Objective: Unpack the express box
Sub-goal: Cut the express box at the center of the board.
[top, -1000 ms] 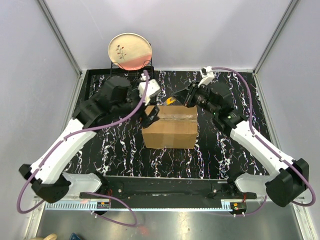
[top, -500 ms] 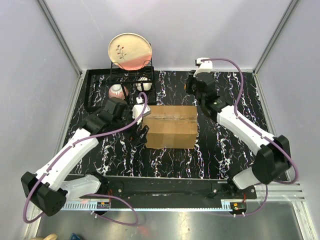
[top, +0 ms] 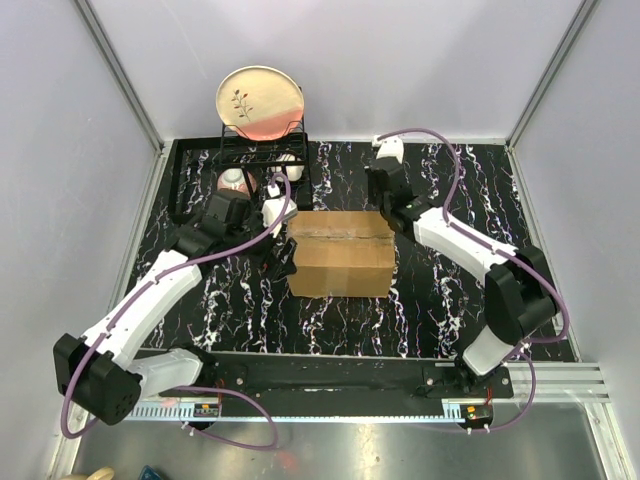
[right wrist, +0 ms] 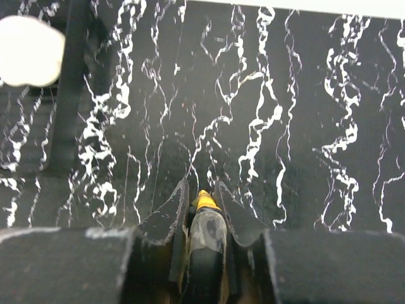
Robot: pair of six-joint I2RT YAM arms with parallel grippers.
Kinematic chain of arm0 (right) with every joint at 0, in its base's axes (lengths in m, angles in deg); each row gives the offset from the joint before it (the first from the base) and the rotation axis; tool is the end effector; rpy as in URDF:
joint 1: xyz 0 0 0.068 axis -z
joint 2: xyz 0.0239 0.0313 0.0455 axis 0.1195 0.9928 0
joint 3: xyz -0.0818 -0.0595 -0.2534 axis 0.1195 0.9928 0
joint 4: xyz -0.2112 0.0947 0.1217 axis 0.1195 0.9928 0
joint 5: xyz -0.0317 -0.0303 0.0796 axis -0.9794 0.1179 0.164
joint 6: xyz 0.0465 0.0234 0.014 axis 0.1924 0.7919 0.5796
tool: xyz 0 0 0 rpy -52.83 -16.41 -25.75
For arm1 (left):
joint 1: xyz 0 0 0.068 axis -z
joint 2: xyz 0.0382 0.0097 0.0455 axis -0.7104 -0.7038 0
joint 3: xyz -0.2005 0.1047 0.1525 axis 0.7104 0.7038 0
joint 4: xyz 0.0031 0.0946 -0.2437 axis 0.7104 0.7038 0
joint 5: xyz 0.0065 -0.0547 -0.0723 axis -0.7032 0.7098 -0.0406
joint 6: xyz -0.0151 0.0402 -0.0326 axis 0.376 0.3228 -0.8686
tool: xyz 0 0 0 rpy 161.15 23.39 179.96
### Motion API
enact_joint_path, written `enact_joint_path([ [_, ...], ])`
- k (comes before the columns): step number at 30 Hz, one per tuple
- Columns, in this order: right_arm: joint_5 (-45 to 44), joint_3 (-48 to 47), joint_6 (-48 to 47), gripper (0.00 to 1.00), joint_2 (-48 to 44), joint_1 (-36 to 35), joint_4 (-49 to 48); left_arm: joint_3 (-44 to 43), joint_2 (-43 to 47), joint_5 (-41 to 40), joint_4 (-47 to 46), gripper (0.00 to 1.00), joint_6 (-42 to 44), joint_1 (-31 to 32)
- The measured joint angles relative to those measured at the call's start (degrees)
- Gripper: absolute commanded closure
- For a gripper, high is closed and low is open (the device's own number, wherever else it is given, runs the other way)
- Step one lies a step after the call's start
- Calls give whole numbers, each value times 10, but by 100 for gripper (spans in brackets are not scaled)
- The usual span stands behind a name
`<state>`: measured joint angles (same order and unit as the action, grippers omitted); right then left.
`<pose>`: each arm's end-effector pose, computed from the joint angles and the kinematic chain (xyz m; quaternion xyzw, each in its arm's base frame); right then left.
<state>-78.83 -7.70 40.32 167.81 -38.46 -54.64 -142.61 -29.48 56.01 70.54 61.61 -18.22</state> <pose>0.3354 0.1887 0.2929 -0.0521 0.8297 0.0096 0.5556 0.1993 -0.1195 0.3132 0.3905 0.8153 -0.2546 0.3435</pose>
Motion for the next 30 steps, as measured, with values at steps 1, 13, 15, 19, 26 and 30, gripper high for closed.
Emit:
enact_joint_path([
  [1,-7,8,2,100,0,-5,7,2,-5,0,-3,1,0,0],
  [13,-25,72,59,100,-35,-46,23,2,-20,5,-24,1,-1,0],
  [15,-21,89,76,100,-53,-46,28,2,-24,5,-32,1,-1,0],
  [19,-17,117,116,100,-88,-47,52,4,-37,16,-37,1,-1,0],
  [26,-19,138,177,100,-153,-63,119,8,-55,37,-67,1,-8,-2],
  [30,-33,141,206,100,-189,-84,158,8,-70,47,-88,1,-12,-2],
])
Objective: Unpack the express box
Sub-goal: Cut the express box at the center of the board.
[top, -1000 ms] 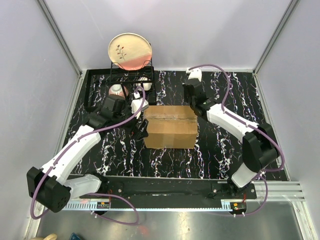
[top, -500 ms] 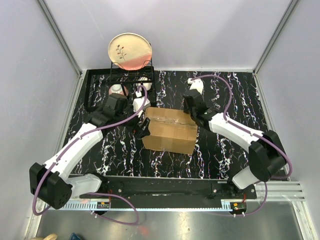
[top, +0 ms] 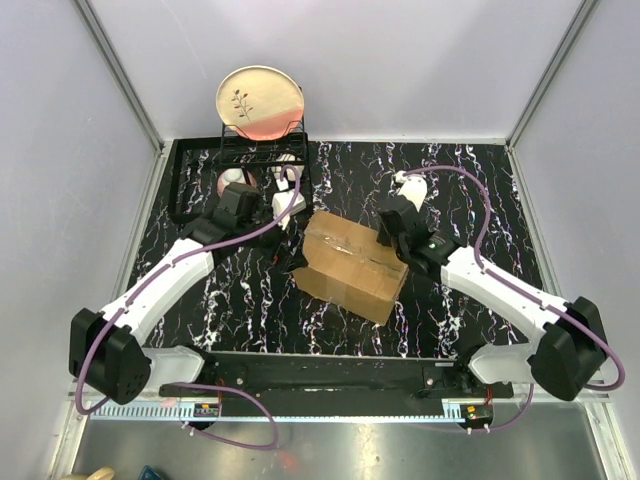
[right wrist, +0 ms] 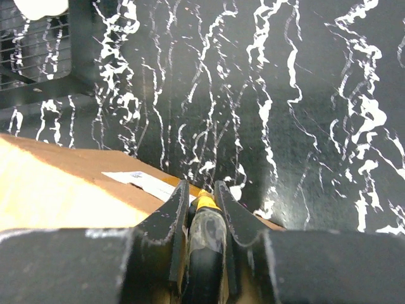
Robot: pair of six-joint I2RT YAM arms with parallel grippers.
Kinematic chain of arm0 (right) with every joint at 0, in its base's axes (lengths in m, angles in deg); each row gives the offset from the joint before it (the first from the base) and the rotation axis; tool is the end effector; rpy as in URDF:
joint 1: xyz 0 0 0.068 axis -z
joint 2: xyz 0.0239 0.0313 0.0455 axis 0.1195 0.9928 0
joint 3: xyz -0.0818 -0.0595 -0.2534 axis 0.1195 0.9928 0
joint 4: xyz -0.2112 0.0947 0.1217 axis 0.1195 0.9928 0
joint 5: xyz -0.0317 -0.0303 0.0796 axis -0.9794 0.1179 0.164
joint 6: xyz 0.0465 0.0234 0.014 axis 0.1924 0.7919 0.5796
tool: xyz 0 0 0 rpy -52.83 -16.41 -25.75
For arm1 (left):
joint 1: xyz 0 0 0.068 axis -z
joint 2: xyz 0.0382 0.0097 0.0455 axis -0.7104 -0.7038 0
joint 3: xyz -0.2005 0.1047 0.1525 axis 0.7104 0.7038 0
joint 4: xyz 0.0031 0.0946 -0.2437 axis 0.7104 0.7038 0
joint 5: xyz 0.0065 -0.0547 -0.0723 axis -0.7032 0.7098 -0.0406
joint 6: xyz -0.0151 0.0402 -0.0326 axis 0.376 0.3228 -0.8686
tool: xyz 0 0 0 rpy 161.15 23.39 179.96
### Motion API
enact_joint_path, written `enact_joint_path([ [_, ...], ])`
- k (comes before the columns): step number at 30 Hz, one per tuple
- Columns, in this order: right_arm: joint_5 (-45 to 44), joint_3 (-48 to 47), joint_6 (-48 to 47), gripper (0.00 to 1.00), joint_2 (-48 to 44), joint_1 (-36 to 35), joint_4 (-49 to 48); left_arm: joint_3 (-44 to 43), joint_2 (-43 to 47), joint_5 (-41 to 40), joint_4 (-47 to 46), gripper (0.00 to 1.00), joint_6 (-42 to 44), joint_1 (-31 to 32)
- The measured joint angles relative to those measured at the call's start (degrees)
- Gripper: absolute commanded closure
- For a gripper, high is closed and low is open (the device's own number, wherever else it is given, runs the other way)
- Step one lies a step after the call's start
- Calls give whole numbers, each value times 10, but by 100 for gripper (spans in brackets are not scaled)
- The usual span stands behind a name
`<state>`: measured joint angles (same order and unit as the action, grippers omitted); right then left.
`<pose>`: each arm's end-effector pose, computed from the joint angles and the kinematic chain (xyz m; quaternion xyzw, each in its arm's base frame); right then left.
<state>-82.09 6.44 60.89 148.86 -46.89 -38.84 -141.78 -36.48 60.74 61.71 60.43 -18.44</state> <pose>0.2324 0.1733 0.2888 0.0267 0.8706 0.0720 0.4859 0.2279 -0.1358 0.2931 0.3927 0.8023 -0.2937 0.3404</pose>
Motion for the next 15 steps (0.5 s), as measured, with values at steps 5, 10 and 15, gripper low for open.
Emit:
enact_joint_path([
  [5,-34,16,35,100,-33,-17,47,-15,-24,9,-8,1,-4,-2],
  [10,-66,22,70,100,-51,-32,82,-39,-50,10,-5,1,-4,-4],
  [15,-78,16,73,100,-59,-41,114,-61,-65,5,0,1,1,-7],
])
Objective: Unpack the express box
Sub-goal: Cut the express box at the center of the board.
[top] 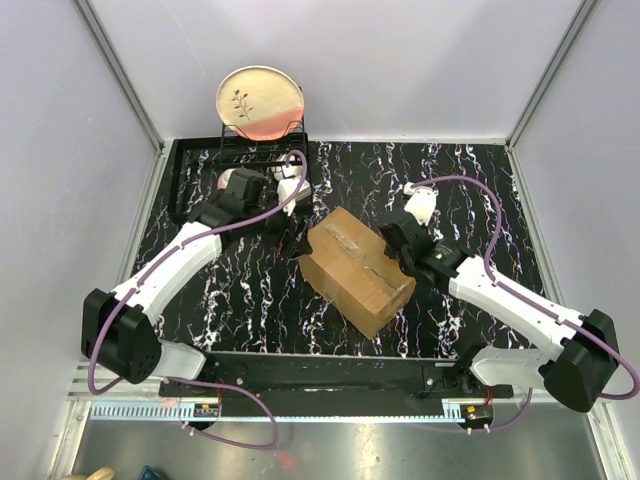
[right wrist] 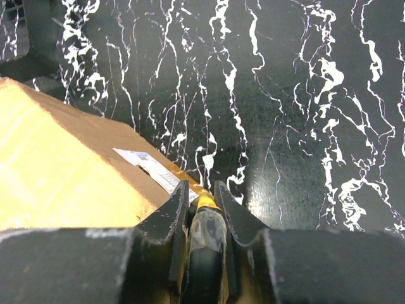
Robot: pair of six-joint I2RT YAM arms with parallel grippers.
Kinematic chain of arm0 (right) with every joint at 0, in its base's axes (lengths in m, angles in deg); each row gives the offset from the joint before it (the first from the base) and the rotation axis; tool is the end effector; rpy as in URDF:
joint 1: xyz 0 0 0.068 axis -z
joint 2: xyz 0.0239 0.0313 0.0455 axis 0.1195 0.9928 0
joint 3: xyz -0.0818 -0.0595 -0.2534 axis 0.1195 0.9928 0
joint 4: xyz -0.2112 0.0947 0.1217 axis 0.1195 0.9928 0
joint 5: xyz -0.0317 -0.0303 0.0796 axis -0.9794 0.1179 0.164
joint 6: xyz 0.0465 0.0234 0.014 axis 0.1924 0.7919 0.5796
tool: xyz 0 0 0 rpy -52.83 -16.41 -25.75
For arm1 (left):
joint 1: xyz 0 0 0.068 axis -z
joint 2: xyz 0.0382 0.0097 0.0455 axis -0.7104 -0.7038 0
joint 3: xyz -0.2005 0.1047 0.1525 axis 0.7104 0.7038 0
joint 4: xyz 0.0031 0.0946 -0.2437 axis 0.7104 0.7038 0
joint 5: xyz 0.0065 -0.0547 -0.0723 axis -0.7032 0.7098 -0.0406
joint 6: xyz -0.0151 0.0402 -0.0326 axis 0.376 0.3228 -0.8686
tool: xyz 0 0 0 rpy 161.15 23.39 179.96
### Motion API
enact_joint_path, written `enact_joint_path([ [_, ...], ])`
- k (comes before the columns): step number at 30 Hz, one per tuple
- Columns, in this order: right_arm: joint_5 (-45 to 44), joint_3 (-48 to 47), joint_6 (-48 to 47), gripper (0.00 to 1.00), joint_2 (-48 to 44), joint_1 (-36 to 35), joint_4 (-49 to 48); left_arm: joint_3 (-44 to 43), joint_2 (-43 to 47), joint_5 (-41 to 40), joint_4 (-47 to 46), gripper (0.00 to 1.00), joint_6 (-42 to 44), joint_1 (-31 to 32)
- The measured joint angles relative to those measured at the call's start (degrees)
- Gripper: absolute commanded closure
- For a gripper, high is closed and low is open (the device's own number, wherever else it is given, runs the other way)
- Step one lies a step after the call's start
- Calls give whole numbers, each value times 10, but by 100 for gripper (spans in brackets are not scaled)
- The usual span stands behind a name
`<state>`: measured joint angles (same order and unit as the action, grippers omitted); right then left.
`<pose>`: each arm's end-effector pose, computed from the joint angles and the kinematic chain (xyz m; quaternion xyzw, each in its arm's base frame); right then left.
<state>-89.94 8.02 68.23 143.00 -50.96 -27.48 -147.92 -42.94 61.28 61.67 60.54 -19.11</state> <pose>0.1971 0.1619 0.2911 0.0637 0.8786 0.0291 0.4723 0.2547 -0.1458 0.2992 0.3898 0.8035 -0.2955 0.3392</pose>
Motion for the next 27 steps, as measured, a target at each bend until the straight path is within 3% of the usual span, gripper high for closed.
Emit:
enact_joint_path([
  [7,-38,-96,-64,100,1,-23,59,-92,-21,42,29,1,2,-21],
  [14,-59,-154,-176,100,-20,-23,-25,-130,-41,66,28,1,-15,-28],
  [27,218,-42,-348,100,-5,-24,-313,-80,-85,14,23,11,-51,-26],
])
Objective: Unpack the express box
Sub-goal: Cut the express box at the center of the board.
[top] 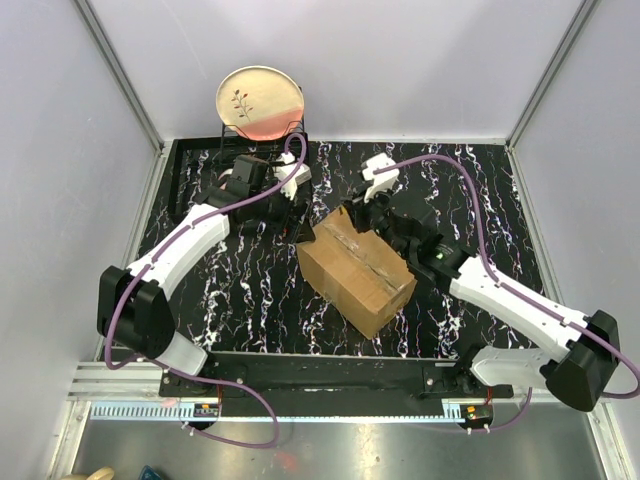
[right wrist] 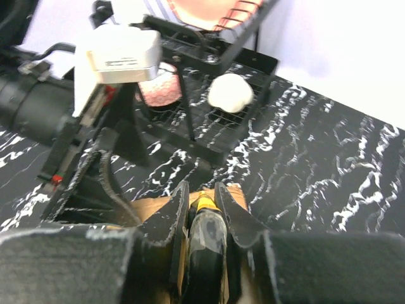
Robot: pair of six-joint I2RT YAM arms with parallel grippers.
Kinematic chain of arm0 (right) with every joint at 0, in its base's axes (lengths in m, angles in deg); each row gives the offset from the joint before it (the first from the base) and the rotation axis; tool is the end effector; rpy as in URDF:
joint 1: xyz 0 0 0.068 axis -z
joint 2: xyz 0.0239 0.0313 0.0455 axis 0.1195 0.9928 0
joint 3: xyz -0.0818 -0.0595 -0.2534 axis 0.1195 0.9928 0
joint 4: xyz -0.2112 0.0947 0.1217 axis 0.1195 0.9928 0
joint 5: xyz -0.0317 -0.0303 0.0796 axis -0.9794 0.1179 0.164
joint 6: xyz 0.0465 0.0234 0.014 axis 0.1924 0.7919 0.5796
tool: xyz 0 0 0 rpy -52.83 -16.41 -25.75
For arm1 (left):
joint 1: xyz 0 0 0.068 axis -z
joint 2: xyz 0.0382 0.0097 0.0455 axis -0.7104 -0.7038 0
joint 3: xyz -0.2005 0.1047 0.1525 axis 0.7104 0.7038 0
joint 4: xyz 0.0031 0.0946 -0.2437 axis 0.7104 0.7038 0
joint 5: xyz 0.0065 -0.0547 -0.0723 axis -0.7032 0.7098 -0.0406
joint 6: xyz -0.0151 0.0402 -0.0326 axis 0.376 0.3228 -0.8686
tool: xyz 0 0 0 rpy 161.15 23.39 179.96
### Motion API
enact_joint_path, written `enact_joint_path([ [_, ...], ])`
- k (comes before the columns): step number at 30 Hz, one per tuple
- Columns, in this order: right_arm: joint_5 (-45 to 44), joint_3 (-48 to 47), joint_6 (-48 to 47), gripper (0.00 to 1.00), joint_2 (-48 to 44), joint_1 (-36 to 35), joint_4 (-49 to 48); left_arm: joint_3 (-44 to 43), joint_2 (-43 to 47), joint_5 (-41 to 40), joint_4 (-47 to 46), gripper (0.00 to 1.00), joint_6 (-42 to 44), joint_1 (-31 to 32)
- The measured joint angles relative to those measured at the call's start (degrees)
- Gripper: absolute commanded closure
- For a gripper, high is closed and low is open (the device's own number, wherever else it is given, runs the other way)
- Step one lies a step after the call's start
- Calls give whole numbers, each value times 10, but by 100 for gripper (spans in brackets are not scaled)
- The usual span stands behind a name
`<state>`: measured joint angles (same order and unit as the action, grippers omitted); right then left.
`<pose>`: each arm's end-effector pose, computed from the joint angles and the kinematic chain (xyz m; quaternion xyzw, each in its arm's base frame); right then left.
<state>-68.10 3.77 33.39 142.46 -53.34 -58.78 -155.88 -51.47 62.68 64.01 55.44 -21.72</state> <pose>0.2015 0.1995 0.3683 -0.2090 0.7173 0.1838 0.6388 0.2927 -0.1487 0.2985 0.3344 0.8343 -0.3127 0.3072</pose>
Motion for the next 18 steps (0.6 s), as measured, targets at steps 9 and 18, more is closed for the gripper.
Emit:
enact_joint_path([
  [9,133,35,-43,100,19,0,-97,0,-5,2,-4,18,-4,1],
  [18,183,70,-42,100,45,14,-146,9,-9,9,-27,19,-10,1],
])
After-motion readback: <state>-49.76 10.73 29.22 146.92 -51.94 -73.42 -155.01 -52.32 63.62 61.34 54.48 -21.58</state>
